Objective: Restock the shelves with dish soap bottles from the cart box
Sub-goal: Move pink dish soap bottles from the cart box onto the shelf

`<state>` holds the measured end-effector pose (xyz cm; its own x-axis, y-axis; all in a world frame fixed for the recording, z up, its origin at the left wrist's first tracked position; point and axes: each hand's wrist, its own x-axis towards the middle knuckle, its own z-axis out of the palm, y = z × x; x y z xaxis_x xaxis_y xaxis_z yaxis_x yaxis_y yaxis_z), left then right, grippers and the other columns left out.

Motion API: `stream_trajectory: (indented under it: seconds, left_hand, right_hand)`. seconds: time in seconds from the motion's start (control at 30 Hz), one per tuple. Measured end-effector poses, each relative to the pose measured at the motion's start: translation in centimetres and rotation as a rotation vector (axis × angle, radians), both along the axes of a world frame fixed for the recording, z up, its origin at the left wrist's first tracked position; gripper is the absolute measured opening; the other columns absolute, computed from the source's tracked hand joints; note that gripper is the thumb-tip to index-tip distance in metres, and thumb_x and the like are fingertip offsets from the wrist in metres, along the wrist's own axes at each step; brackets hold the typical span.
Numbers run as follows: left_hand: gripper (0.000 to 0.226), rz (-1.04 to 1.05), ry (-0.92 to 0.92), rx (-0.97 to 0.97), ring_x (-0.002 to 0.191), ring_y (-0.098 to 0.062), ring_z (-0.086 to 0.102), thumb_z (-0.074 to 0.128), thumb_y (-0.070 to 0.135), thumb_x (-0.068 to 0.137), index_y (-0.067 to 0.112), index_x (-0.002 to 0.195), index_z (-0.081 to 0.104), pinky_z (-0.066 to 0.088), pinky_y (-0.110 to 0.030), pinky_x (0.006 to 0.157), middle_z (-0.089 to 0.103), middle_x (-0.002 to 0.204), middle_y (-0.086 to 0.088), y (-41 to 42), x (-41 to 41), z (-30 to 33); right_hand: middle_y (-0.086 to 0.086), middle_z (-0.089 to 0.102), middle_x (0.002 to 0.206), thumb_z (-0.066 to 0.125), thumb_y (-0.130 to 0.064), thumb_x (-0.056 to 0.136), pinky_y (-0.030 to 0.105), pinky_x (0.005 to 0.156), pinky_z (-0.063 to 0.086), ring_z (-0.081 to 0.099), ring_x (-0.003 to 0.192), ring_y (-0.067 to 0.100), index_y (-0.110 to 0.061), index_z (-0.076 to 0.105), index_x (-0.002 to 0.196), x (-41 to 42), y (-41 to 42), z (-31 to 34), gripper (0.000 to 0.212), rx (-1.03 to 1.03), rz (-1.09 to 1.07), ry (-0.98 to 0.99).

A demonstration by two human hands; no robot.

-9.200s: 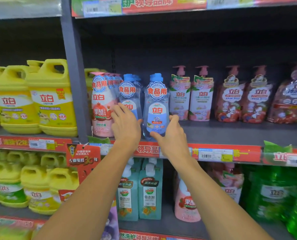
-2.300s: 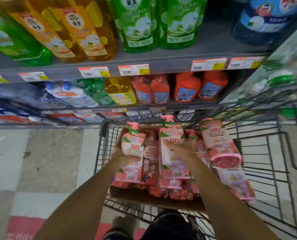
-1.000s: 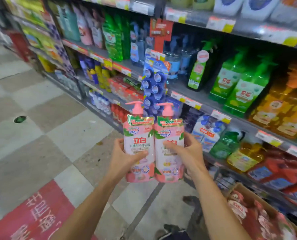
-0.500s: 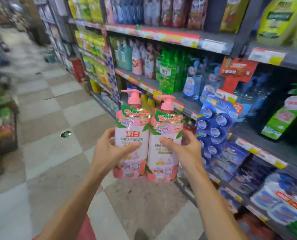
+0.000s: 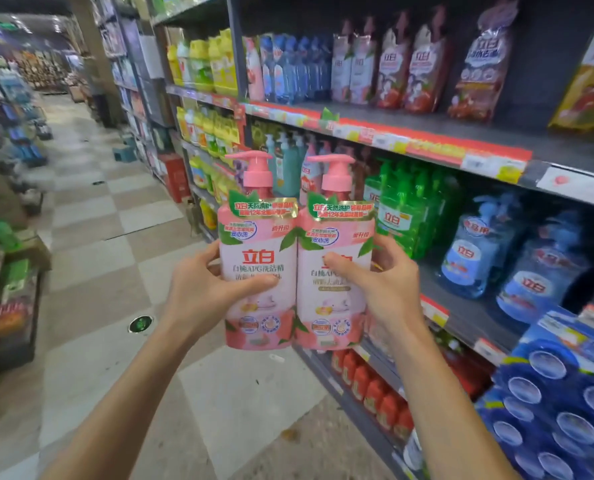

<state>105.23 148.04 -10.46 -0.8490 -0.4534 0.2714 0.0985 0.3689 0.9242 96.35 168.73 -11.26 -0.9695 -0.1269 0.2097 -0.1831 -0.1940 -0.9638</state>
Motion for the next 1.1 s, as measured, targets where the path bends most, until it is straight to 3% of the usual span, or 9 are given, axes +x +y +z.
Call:
stream_trajectory:
  seconds: [0.1, 0.27, 0.37, 0.6, 0.73, 0.9, 1.1]
  left_hand:
    - [0.063, 0.01, 0.027, 0.004, 0.084, -0.003, 0.072, 0.095, 0.024, 0.052, 0.02, 0.109, 0.069, 0.057, -0.018, 0.065, 0.076, 0.091, 0.014, -3.9, -4.2, 1.0]
    - [0.073, -0.028, 0.123, 0.116, 0.083, -0.007, 0.074, 0.093, 0.019, 0.047, 0.017, 0.114, 0.066, 0.058, -0.019, 0.063, 0.077, 0.091, 0.011, -10.4, -11.5, 1.8]
    - [0.065, -0.112, 0.155, 0.153, 0.082, -0.008, 0.074, 0.091, 0.011, 0.049, 0.02, 0.109, 0.067, 0.057, -0.019, 0.062, 0.077, 0.09, 0.01, -14.6, -16.3, 3.1]
    - [0.056, -0.332, 0.194, 0.102, 0.084, -0.01, 0.074, 0.091, 0.008, 0.052, 0.025, 0.1, 0.068, 0.058, -0.021, 0.065, 0.077, 0.089, 0.01, -22.8, -28.9, 8.7]
    - [0.057, -0.436, 0.262, 0.114, 0.086, -0.011, 0.074, 0.088, 0.023, 0.05, 0.023, 0.104, 0.069, 0.06, -0.024, 0.069, 0.077, 0.093, 0.007, -25.1, -35.4, 12.0]
    - [0.055, -0.485, 0.363, 0.194, 0.089, -0.017, 0.075, 0.088, 0.019, 0.051, 0.016, 0.103, 0.072, 0.061, -0.035, 0.078, 0.078, 0.095, 0.002, -25.8, -44.5, 14.3]
    - [0.055, -0.588, 0.415, 0.237, 0.093, -0.018, 0.074, 0.086, 0.018, 0.054, 0.012, 0.107, 0.071, 0.058, -0.033, 0.08, 0.077, 0.099, 0.0, -26.6, -54.3, 16.0]
  right_hand:
    - [-0.014, 0.077, 0.088, 0.088, -0.004, 0.067, 0.019, 0.064, 0.057, 0.073, 0.08, 0.003, -0.016, 0.069, 0.102, -3.5, -4.0, 0.9, 0.042, -0.021, -0.008, 0.015]
    - [-0.006, 0.078, 0.092, 0.089, -0.007, 0.067, 0.032, 0.074, 0.061, 0.075, 0.085, 0.012, -0.015, 0.071, 0.1, -9.7, -10.9, 1.5, 0.038, -0.015, -0.095, 0.013]
    - [-0.005, 0.078, 0.091, 0.088, -0.006, 0.067, 0.036, 0.076, 0.061, 0.075, 0.085, 0.015, -0.014, 0.07, 0.1, -13.7, -15.0, 2.4, 0.039, -0.031, -0.156, 0.004]
    - [-0.01, 0.077, 0.089, 0.087, -0.015, 0.056, 0.025, 0.066, 0.058, 0.075, 0.082, 0.01, -0.017, 0.064, 0.103, -22.2, -22.7, 7.0, 0.051, -0.12, -0.309, 0.107]
    - [-0.001, 0.078, 0.091, 0.087, -0.019, 0.051, 0.031, 0.067, 0.06, 0.076, 0.083, 0.017, -0.017, 0.063, 0.101, -27.2, -24.9, 9.9, 0.055, -0.162, -0.381, 0.181]
    - [-0.003, 0.078, 0.095, 0.09, -0.032, 0.042, 0.031, 0.075, 0.059, 0.074, 0.091, 0.013, -0.019, 0.065, 0.1, -34.4, -26.0, 13.8, 0.064, -0.123, -0.505, 0.278]
    - [-0.007, 0.077, 0.088, 0.086, -0.03, 0.048, 0.026, 0.065, 0.06, 0.075, 0.081, 0.008, -0.017, 0.064, 0.103, -41.7, -26.9, 15.9, 0.061, -0.126, -0.569, 0.368]
